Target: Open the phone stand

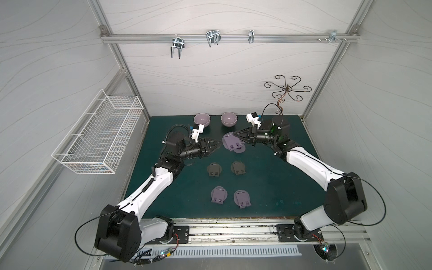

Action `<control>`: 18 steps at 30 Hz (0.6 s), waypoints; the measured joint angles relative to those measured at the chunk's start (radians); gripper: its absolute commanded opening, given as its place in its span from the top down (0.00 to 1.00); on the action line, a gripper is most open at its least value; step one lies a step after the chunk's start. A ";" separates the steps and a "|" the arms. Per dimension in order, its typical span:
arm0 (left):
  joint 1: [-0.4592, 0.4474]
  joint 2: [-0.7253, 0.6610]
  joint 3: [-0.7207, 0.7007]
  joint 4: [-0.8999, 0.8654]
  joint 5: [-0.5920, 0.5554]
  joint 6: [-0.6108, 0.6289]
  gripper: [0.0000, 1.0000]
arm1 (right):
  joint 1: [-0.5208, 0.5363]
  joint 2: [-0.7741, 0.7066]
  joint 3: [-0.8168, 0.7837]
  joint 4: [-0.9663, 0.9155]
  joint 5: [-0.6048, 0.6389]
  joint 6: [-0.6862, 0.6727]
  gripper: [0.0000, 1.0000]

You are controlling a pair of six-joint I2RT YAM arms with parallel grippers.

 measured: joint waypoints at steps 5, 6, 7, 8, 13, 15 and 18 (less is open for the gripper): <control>-0.004 0.012 0.001 -0.006 0.001 0.001 0.60 | 0.011 0.003 -0.001 0.075 -0.003 0.053 1.00; -0.005 0.018 0.001 -0.007 0.001 0.001 0.60 | 0.016 0.006 -0.001 0.096 -0.005 0.064 1.00; -0.006 0.023 0.001 -0.008 0.001 0.001 0.60 | 0.019 0.009 -0.001 0.115 -0.006 0.076 1.00; -0.007 0.027 0.001 -0.007 0.002 0.001 0.60 | 0.024 0.013 -0.002 0.132 -0.007 0.086 1.00; -0.010 0.033 0.002 -0.006 0.007 0.003 0.60 | 0.040 0.033 -0.004 0.168 -0.008 0.106 1.00; -0.012 0.035 0.002 -0.006 0.009 0.005 0.62 | 0.053 0.039 -0.005 0.175 -0.009 0.112 1.00; -0.011 0.037 0.003 -0.007 0.012 0.012 0.64 | 0.068 0.050 -0.005 0.190 -0.008 0.122 1.00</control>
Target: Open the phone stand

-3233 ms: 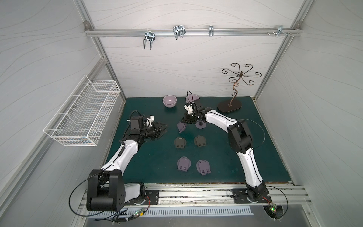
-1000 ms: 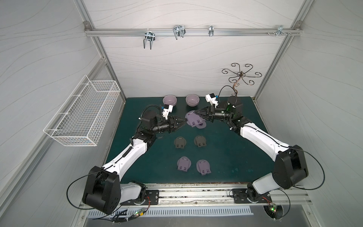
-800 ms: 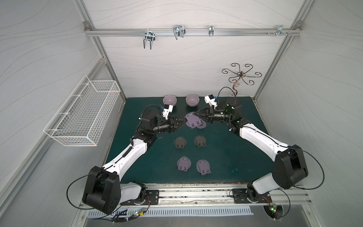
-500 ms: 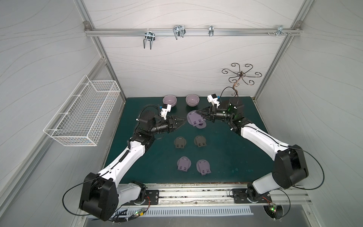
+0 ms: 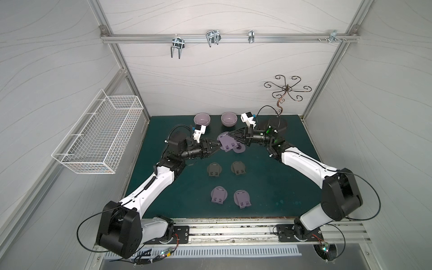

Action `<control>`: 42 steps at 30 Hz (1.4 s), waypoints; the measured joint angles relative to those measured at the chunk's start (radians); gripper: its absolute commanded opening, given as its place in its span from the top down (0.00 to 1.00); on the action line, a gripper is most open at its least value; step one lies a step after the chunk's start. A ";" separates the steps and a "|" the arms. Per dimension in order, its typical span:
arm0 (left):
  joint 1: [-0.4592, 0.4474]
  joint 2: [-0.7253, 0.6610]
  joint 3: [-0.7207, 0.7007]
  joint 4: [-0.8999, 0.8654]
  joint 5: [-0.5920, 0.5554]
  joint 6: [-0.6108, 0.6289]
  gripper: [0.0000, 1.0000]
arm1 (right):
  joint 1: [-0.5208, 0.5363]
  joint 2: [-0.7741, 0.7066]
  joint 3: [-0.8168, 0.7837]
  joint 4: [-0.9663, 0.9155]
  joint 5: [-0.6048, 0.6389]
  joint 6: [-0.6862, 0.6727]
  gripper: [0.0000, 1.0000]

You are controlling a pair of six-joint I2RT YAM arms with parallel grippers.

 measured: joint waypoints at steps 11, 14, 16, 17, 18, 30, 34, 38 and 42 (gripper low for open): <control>0.012 0.045 0.019 0.060 0.039 -0.043 1.00 | -0.001 0.031 -0.022 0.042 0.031 0.010 1.00; 0.015 0.063 0.019 0.089 0.058 -0.081 1.00 | -0.001 0.032 -0.039 0.072 0.042 0.018 1.00; 0.018 0.078 0.019 0.111 0.073 -0.116 1.00 | -0.001 0.032 -0.055 0.090 0.056 0.020 1.00; 0.020 0.087 0.019 0.118 0.083 -0.135 1.00 | -0.001 0.031 -0.064 0.093 0.062 0.019 1.00; 0.023 0.097 0.019 0.124 0.095 -0.157 1.00 | -0.001 0.031 -0.073 0.095 0.069 0.015 1.00; 0.068 0.265 0.186 0.025 0.311 -0.216 1.00 | 0.000 -0.007 -0.071 0.043 0.141 -0.027 1.00; 0.076 0.318 0.185 0.170 0.350 -0.254 1.00 | 0.000 0.002 -0.021 0.017 0.143 -0.007 1.00; 0.085 0.341 0.185 0.268 0.350 -0.266 1.00 | 0.000 0.032 0.035 0.018 0.142 0.024 1.00; 0.089 0.364 0.181 0.336 0.327 -0.268 1.00 | 0.000 0.067 0.091 0.019 0.149 0.056 1.00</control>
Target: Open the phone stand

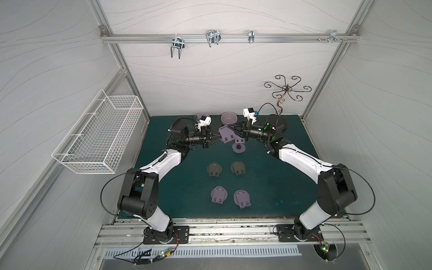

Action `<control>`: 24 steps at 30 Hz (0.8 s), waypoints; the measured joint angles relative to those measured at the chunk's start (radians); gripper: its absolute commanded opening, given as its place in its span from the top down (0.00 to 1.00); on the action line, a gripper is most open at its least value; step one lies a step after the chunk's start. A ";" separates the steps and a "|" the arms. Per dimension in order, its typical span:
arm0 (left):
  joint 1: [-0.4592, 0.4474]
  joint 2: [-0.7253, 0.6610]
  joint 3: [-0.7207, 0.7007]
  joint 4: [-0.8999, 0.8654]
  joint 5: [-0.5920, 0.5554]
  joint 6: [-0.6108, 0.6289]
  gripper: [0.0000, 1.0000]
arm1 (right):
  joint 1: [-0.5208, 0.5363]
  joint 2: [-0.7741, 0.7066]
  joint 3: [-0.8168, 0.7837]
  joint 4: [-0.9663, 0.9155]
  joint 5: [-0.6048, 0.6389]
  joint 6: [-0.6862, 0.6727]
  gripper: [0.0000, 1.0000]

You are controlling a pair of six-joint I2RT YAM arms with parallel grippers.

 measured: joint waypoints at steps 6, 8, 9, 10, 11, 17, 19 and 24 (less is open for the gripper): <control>0.003 0.037 -0.014 0.071 -0.036 -0.003 1.00 | 0.004 0.051 0.079 0.016 0.015 0.077 1.00; 0.003 0.046 -0.022 0.088 -0.037 -0.002 1.00 | 0.010 0.051 0.082 0.016 0.022 0.084 1.00; 0.002 0.049 -0.027 0.094 -0.036 -0.002 1.00 | 0.013 0.051 0.086 0.013 0.027 0.082 1.00; 0.002 0.050 -0.032 0.096 -0.035 -0.001 1.00 | 0.014 0.051 0.087 0.005 0.032 0.076 1.00; 0.001 0.050 -0.037 0.097 -0.036 -0.001 1.00 | 0.014 0.050 0.089 -0.009 0.035 0.064 1.00; -0.025 0.041 -0.077 0.084 -0.034 0.008 1.00 | 0.025 -0.019 0.114 -0.317 0.105 -0.187 1.00; -0.039 0.030 -0.087 0.084 -0.033 0.010 1.00 | 0.036 -0.048 0.139 -0.432 0.150 -0.285 1.00; -0.063 -0.006 -0.093 0.080 -0.044 0.012 1.00 | 0.066 -0.098 0.200 -0.608 0.249 -0.479 1.00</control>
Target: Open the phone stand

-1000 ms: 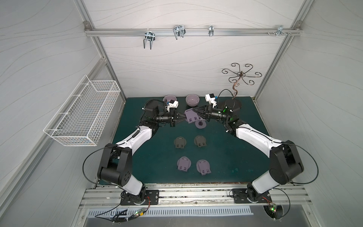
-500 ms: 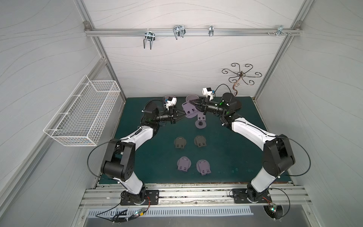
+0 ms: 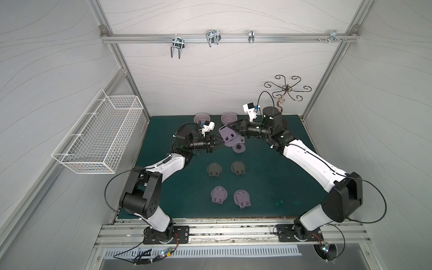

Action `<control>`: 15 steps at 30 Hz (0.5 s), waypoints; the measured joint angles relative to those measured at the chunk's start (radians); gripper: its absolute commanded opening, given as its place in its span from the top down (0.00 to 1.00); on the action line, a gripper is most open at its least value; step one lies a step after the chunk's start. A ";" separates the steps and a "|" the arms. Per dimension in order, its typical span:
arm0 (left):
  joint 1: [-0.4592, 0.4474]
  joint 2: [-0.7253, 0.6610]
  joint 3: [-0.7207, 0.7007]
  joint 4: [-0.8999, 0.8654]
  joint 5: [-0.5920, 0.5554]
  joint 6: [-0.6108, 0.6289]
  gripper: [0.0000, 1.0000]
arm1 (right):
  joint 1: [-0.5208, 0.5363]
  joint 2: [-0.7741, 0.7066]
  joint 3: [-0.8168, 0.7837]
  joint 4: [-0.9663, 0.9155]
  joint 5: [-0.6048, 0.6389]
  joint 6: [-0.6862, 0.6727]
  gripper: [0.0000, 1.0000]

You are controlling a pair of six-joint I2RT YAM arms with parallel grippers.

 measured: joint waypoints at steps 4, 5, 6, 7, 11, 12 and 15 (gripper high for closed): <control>-0.016 -0.024 -0.010 -0.024 -0.019 0.001 1.00 | 0.010 -0.020 -0.003 -0.021 0.045 -0.103 1.00; -0.019 -0.029 -0.012 -0.028 -0.023 0.001 1.00 | 0.010 -0.026 -0.018 -0.001 0.049 -0.121 1.00; -0.021 -0.032 -0.014 -0.035 -0.027 0.001 1.00 | 0.010 -0.036 -0.045 0.032 0.053 -0.133 1.00; -0.024 -0.035 -0.016 -0.045 -0.030 0.002 1.00 | 0.005 -0.045 -0.072 0.065 0.058 -0.141 1.00; -0.035 -0.052 -0.021 -0.121 -0.051 0.015 1.00 | -0.024 -0.055 -0.163 0.200 0.050 -0.117 1.00; -0.036 -0.058 -0.021 -0.138 -0.058 0.021 1.00 | -0.031 -0.055 -0.184 0.232 0.043 -0.107 1.00; -0.042 -0.074 -0.022 -0.185 -0.077 0.037 1.00 | -0.043 -0.047 -0.208 0.292 0.029 -0.070 1.00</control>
